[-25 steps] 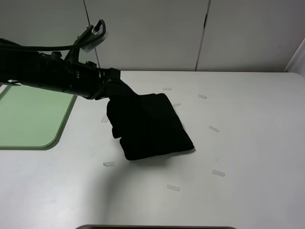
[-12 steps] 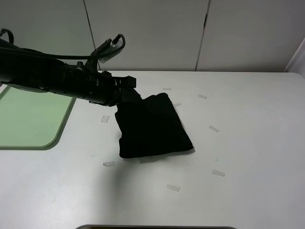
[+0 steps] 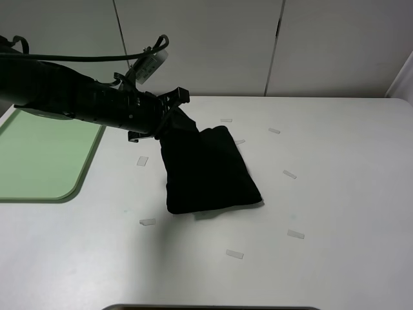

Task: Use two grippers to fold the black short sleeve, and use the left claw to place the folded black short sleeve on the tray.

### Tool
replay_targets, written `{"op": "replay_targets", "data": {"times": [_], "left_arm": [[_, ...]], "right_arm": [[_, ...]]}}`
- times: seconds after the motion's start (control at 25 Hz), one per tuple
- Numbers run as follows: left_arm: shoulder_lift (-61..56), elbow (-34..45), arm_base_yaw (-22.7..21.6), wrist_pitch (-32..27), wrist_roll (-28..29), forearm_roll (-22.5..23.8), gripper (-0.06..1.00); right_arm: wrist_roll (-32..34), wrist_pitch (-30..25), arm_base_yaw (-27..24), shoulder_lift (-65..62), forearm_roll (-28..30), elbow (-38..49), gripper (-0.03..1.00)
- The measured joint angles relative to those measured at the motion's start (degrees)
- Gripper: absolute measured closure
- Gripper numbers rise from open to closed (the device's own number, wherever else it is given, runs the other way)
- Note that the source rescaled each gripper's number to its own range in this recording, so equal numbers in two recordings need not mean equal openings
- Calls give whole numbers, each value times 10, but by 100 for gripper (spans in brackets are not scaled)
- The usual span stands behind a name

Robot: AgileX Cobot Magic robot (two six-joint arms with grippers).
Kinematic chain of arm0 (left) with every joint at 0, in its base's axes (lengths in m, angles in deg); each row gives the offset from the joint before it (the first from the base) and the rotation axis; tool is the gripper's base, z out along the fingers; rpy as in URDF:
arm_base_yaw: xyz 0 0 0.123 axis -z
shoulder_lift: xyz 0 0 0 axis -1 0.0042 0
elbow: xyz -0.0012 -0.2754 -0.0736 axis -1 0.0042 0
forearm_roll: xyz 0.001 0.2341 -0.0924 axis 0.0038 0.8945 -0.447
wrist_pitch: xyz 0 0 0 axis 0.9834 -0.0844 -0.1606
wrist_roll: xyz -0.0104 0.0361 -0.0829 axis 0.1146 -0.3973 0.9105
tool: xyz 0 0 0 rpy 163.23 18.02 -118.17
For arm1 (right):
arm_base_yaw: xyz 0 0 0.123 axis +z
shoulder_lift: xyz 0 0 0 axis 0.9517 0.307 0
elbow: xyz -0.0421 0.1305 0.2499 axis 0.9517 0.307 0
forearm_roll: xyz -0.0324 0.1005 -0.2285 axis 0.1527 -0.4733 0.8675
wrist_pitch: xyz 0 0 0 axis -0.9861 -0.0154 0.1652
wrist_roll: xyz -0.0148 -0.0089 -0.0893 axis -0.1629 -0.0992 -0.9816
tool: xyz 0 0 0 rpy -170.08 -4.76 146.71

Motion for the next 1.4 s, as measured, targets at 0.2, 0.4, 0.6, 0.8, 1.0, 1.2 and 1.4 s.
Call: {"op": "replay_targets", "data": {"times": [0.2, 0.4, 0.6, 0.8, 1.0, 1.2, 1.4], "left_arm": [[0, -1, 0, -4, 0, 0, 85], [0, -8, 7, -22, -32, -1, 53], [1, -29, 39, -8, -73, -1, 39], [37, -75, 82, 0, -85, -1, 37], [101, -132, 120, -2, -86, -3, 37], [153, -179, 139, 4, -86, -3, 37], [160, -190, 140, 23, -86, -3, 37]], "right_arm": [[0, 0, 0, 0, 0, 0, -3], [0, 0, 0, 0, 0, 0, -3], [0, 0, 0, 0, 0, 0, -3], [0, 0, 0, 0, 0, 0, -3], [0, 0, 0, 0, 0, 0, -3], [0, 0, 0, 0, 0, 0, -3], [0, 0, 0, 0, 0, 0, -3]]}}
